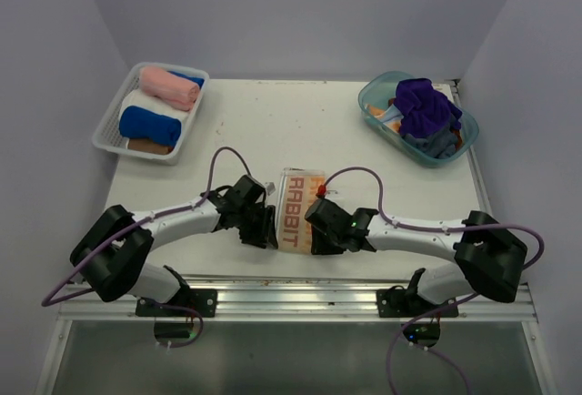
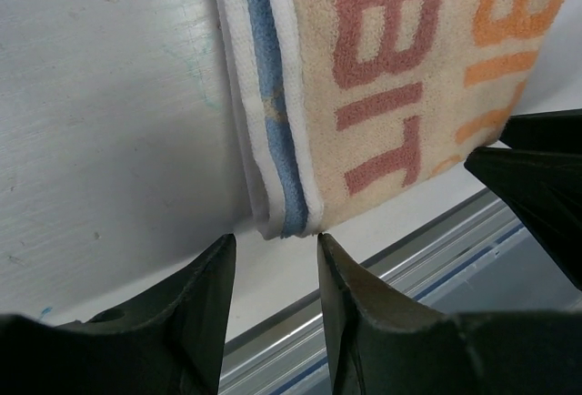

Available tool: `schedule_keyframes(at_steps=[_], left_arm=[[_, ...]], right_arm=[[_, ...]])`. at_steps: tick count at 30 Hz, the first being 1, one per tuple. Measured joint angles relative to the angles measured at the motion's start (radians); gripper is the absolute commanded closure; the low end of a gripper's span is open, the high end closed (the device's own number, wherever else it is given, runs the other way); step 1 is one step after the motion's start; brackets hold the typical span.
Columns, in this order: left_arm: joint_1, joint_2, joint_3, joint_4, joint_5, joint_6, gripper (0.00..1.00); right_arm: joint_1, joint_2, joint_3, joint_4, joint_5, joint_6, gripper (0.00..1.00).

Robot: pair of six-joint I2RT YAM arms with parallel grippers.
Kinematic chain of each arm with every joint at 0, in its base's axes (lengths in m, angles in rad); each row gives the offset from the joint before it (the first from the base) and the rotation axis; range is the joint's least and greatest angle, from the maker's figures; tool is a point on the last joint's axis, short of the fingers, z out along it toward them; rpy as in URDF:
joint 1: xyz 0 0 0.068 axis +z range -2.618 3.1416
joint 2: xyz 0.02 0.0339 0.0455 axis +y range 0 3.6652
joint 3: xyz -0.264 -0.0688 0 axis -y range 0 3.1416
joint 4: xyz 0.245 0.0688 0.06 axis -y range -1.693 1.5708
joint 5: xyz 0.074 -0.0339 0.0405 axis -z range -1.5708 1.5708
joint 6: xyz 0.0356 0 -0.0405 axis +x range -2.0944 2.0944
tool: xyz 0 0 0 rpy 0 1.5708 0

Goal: Roll the towels
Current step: Roll the towel

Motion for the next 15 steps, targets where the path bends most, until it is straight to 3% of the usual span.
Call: schedule_keyframes(at_steps=[11, 15], left_arm=[[-0.001, 0.038, 0.0, 0.024, 0.003, -0.002, 0.66], [-0.001, 0.042, 0.0, 0.031, 0.005, -0.002, 0.72]], right_arm=[[0.0, 0.047, -0.002, 0.035, -0.005, 0.0, 0.66], [0.0, 0.047, -0.002, 0.038, -0.006, 0.003, 0.73]])
